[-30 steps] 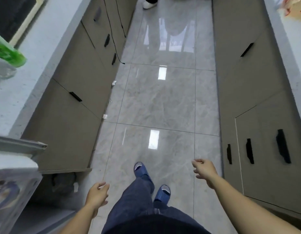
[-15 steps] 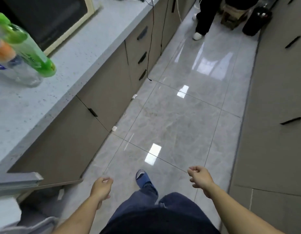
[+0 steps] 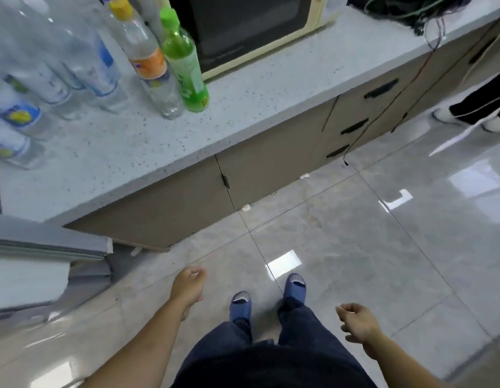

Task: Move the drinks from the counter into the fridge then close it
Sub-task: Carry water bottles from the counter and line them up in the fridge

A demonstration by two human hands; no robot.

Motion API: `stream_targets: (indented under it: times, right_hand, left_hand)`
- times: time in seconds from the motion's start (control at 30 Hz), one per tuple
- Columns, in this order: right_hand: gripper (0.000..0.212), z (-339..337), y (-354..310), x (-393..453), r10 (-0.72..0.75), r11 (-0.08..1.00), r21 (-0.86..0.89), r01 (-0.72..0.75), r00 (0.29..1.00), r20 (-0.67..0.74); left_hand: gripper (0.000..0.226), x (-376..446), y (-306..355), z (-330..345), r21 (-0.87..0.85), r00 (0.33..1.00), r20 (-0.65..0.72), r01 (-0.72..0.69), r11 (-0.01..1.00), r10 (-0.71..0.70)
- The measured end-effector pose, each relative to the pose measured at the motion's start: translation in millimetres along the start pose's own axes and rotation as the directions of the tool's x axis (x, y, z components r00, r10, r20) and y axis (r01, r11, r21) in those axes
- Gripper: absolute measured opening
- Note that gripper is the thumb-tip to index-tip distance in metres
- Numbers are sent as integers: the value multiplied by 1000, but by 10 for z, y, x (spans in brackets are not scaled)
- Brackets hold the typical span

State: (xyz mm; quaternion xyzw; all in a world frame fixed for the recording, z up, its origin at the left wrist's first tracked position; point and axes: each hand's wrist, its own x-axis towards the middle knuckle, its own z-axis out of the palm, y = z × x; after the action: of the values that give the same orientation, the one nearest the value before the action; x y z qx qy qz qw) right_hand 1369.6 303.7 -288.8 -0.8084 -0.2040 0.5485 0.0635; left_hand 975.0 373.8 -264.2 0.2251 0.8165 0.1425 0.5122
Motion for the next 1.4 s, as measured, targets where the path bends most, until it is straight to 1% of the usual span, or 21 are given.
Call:
stream_targets:
  times: [0.1, 0.23, 0.33, 0.43, 0.5, 0.57, 0.67, 0.73, 0.83, 0.87, 0.93, 1.0, 1.07, 1.17, 1.3, 1.4]
  right_hand:
    - [15, -163, -506, 224, -88, 990, -102, 96, 993, 77]
    - [15, -200, -1268, 439, -194, 960, -173, 218, 970, 146]
    - [11, -41, -1827, 412, -272, 921, -219, 321, 935, 228]
    - [10, 259, -2371, 262, -366, 858, -244, 451, 872, 325]
    - [10, 525, -2697, 104, -426, 805, -234, 545, 806, 410]
    - [10, 785, -3001, -93, -480, 734, -228, 640, 726, 493]
    - [11, 1122, -3443, -423, -527, 637, -210, 742, 618, 583]
    - [12, 1305, -3737, -656, -562, 577, -176, 798, 544, 623]
    - [11, 1556, -4183, -991, -639, 484, -98, 870, 427, 640]
    - [13, 1645, -4330, -1085, -672, 438, -75, 896, 382, 634]
    - [18, 1844, -4619, -1257, -750, 346, -38, 937, 301, 589]
    - [22, 2057, -4895, -1403, -810, 315, 18, 949, 259, 526]
    - [34, 2274, -5138, -1513, -843, 307, 54, 950, 245, 479]
    - [57, 2581, -5450, -1569, -877, 306, 78, 949, 249, 412]
    - [85, 2937, -5811, -1526, -897, 348, 101, 932, 300, 324]
    - [100, 3137, -6020, -1455, -898, 397, 120, 910, 358, 257]
  left_hand:
    - [19, -148, -88, -22, -84, 991, -95, 87, 993, -95]
    - [22, -336, -209, 23, -248, 965, -175, 151, 957, -197]
    - [21, -453, -208, 55, -372, 941, -238, 142, 917, -242]
    - [23, -461, -57, 23, -441, 912, -306, 120, 889, -275]
    - [24, -424, 67, -46, -493, 898, -331, 97, 865, -290]
    - [21, -368, 206, -143, -526, 899, -354, 37, 850, -258]
    - [8, -263, 472, -380, -556, 905, -403, -122, 822, -139]
    - [6, -179, 692, -594, -541, 894, -445, -222, 811, -52]
    - [11, -75, 1071, -968, -510, 863, -502, -351, 785, 60]
    - [15, -39, 1200, -1094, -508, 848, -523, -390, 768, 84]
    - [22, 22, 1458, -1343, -511, 810, -578, -457, 728, 103]
    - [27, 73, 1702, -1574, -549, 769, -635, -515, 658, 72]
    - [34, 130, 1916, -1788, -609, 736, -677, -555, 566, -7]
    - [48, 235, 2162, -2067, -652, 684, -713, -566, 504, -153]
    - [72, 426, 2374, -2341, -696, 657, -703, -556, 454, -272]
    - [89, 603, 2448, -2539, -721, 638, -685, -526, 451, -352]
